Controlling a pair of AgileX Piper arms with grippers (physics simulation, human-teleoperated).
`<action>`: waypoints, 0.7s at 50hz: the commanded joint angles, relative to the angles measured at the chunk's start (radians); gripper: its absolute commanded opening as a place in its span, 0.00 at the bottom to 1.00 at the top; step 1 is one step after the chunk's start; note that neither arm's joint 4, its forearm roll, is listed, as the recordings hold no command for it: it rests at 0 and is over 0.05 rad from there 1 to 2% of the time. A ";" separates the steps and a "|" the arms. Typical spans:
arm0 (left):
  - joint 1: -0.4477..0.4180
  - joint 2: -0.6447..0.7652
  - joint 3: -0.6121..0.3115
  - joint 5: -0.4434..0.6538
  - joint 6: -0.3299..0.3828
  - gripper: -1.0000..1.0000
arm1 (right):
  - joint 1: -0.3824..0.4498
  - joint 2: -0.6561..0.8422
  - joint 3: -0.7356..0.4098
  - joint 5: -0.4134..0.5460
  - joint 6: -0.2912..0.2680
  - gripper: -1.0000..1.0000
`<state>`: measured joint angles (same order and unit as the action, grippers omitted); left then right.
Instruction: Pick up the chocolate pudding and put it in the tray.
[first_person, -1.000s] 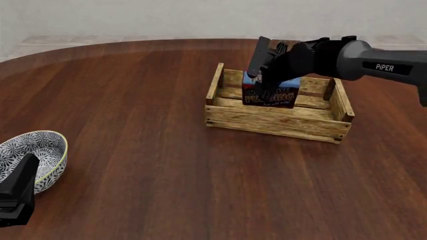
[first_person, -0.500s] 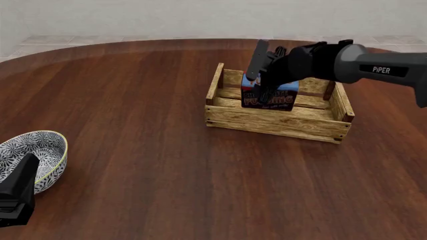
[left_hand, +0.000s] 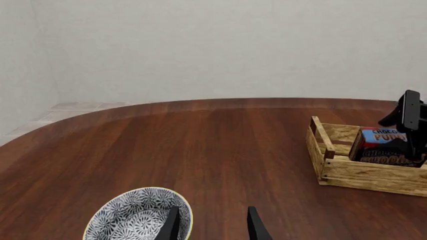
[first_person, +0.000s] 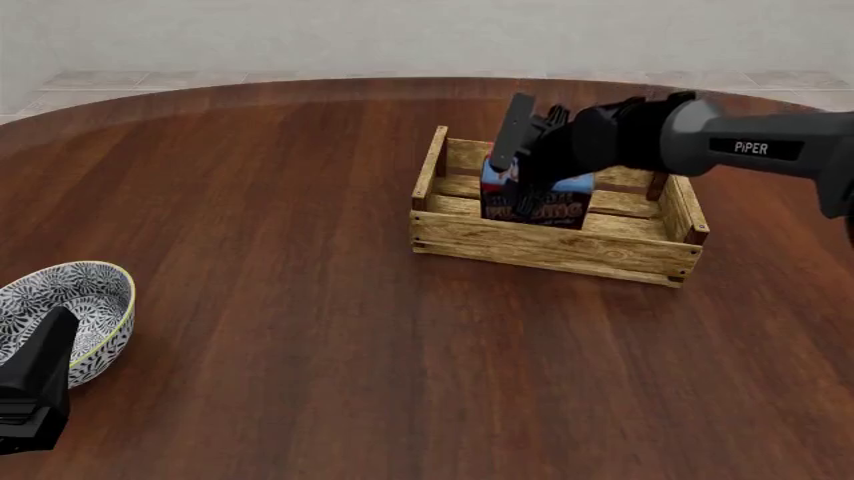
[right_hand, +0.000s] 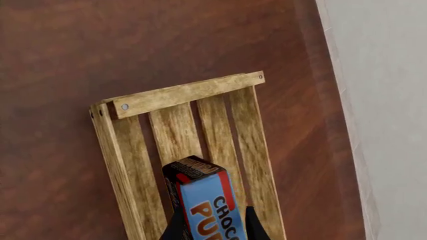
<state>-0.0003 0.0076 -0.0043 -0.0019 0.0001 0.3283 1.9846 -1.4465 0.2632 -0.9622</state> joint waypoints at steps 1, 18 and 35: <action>0.000 0.000 0.000 0.000 0.000 1.00 | 0.001 0.003 0.007 -0.010 0.027 0.00; 0.000 0.000 0.000 0.000 0.000 1.00 | 0.006 0.013 0.010 -0.020 0.038 0.00; 0.000 0.000 0.000 0.000 0.000 1.00 | 0.004 0.019 0.017 -0.024 0.043 0.00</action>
<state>-0.0003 0.0076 -0.0043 -0.0019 0.0000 0.3304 1.9938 -1.4368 0.2419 -0.9407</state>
